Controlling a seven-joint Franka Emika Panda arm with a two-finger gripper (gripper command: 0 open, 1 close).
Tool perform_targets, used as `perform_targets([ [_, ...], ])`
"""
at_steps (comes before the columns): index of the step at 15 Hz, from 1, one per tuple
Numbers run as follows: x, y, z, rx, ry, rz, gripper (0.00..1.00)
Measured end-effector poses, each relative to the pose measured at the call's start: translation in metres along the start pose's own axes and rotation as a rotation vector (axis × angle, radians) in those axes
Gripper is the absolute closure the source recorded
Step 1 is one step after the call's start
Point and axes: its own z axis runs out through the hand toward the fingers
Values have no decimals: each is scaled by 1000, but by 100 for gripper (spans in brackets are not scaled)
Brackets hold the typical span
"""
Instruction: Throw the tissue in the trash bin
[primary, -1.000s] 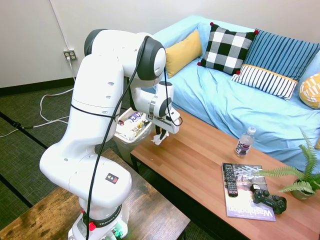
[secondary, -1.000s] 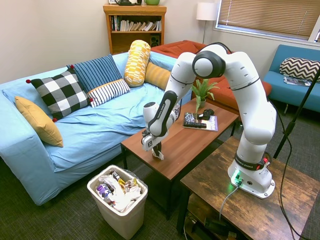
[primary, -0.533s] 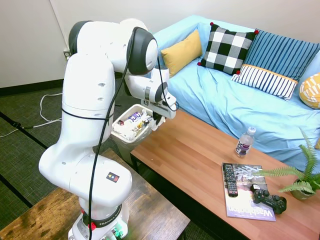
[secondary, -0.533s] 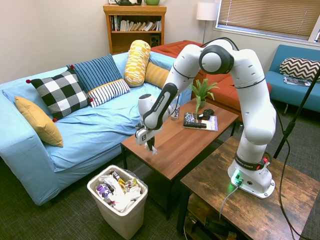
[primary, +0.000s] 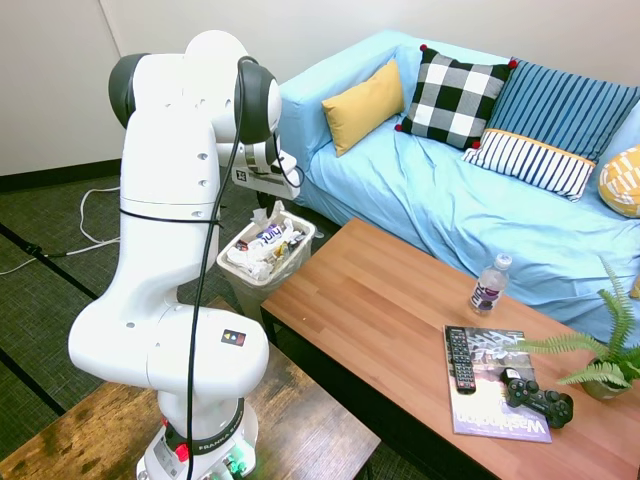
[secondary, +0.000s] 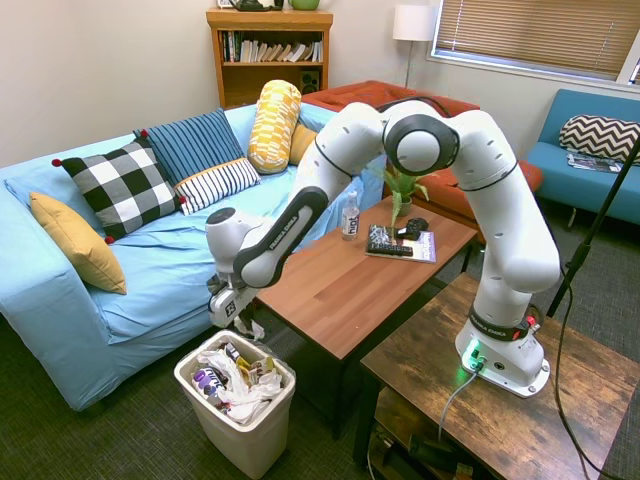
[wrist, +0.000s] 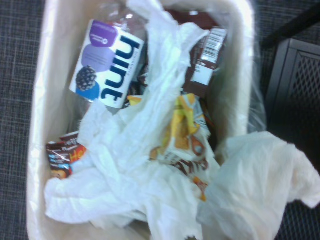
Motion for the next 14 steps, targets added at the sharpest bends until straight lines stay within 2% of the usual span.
perform_targets([
  [4, -13, -22, 27, -13, 0, -21, 0],
  [14, 0, -24, 35, -16, 12, -7, 0],
])
